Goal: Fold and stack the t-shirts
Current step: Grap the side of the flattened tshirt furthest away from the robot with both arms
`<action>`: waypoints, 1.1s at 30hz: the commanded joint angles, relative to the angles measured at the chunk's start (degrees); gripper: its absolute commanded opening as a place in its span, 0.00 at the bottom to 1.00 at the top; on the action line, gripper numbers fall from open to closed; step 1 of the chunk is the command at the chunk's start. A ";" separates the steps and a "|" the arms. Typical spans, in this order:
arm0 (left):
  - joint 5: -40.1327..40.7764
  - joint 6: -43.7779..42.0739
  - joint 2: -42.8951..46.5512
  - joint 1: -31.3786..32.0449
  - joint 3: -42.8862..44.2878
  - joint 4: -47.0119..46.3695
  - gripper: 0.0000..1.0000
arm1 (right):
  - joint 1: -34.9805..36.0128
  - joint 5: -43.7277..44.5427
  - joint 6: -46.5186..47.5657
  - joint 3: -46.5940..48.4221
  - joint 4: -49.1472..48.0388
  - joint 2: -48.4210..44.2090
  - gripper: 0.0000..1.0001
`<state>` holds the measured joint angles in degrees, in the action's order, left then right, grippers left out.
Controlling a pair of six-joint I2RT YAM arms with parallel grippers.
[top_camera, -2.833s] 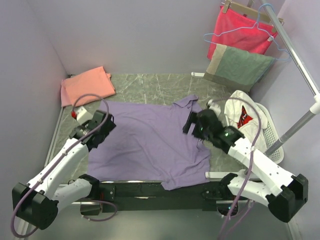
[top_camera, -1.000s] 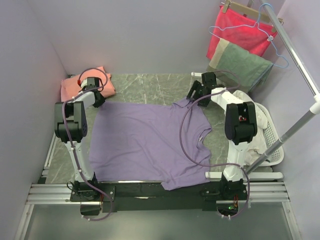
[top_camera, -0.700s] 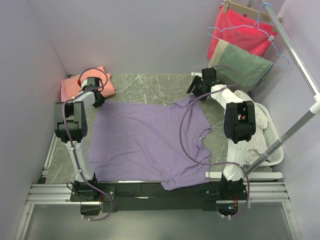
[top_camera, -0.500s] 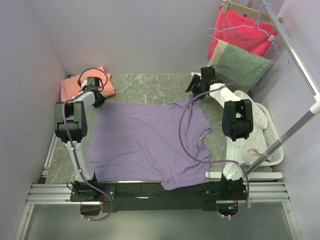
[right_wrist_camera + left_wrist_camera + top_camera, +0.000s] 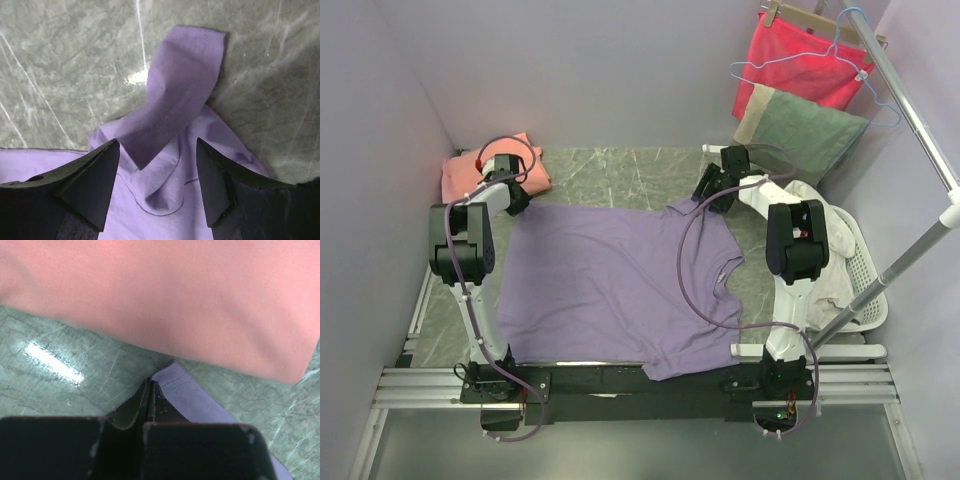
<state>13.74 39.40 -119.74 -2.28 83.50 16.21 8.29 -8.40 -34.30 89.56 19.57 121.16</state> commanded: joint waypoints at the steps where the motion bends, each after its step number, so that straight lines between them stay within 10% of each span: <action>1: 0.06 -1.16 2.15 -0.18 1.66 1.63 0.01 | 0.32 0.14 -0.68 0.62 -3.49 -2.95 0.68; 7: 0.50 -1.34 2.50 -0.53 1.66 1.63 0.01 | 0.32 0.67 0.55 5.44 -2.08 -0.23 0.63; 16: 0.68 -1.52 3.29 -1.23 1.57 1.46 0.01 | 0.41 0.76 2.05 8.88 -1.11 1.01 0.00; 33: 4.46 -3.36 14.53 -5.36 1.93 3.39 0.01 | 0.23 -1.53 5.74 8.26 -1.12 -10.68 0.00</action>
<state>15.31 37.36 -111.77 -5.32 83.59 19.66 8.38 -10.57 -30.63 95.96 18.72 117.82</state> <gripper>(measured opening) 0.018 0.010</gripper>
